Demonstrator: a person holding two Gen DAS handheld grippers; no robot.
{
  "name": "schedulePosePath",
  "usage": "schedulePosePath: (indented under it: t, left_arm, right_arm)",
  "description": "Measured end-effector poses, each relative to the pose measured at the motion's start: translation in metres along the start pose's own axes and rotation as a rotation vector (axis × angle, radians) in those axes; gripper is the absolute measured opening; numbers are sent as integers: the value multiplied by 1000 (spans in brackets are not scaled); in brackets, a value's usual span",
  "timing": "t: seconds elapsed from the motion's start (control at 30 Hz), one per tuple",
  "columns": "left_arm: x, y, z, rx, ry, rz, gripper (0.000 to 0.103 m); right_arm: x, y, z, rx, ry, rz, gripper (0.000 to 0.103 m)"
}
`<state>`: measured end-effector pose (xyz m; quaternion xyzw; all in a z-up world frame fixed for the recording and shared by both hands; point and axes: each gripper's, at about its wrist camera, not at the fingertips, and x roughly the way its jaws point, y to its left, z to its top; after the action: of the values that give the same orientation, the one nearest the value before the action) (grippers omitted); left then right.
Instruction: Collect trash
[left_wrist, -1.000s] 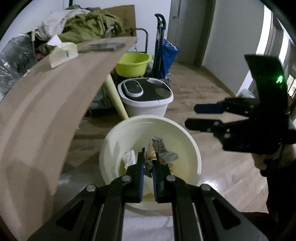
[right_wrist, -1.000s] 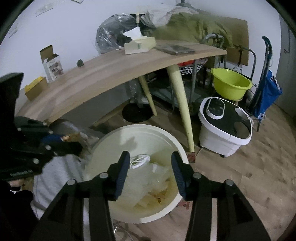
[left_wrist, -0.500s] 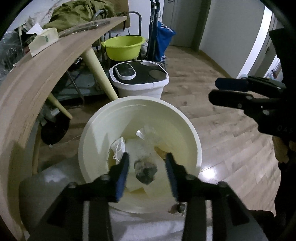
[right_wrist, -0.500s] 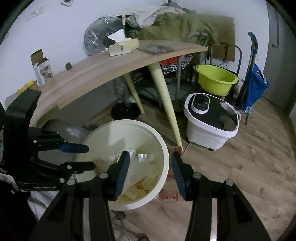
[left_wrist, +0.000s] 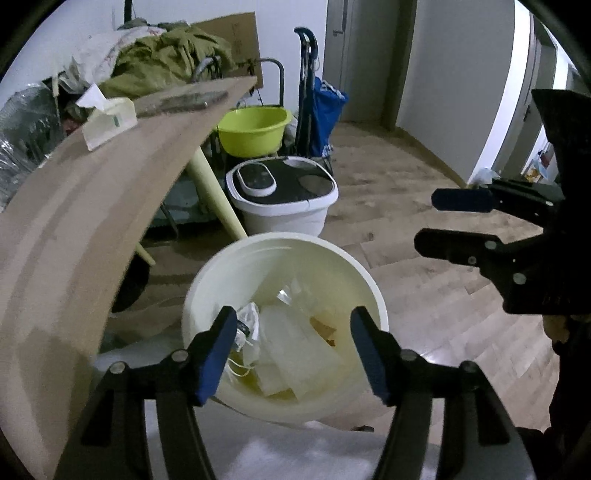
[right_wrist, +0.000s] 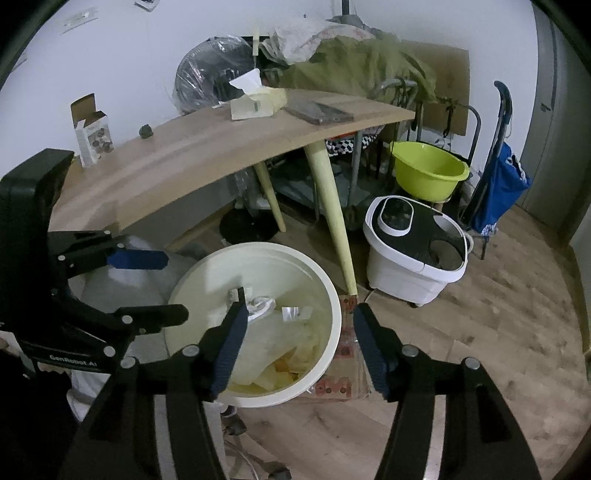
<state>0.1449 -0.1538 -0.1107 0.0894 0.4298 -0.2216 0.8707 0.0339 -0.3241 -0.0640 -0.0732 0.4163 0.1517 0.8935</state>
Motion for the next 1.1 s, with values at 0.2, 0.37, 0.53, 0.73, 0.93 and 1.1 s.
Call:
schedulePosePath:
  t: [0.2, 0.37, 0.53, 0.73, 0.93, 1.1]
  left_arm:
    - [-32, 5, 3, -13, -78, 28, 65]
    - [-49, 9, 5, -26, -121, 53, 67]
    - [-66, 15, 3, -38, -179, 83, 68]
    - [-90, 23, -2, -91, -238, 127, 73]
    - [-120, 27, -9, -137, -315, 179, 73]
    - [-142, 30, -16, -172, -381, 225, 86]
  right_arm:
    - [-13, 8, 6, -15, -26, 7, 62]
    - [-22, 18, 12, -39, -49, 18, 62]
    - [-33, 27, 18, -58, -75, 27, 76]
    - [-45, 38, 24, -86, -102, 38, 76]
    - [-57, 47, 32, -118, -135, 61, 77]
    - [-61, 55, 40, -145, -152, 85, 77]
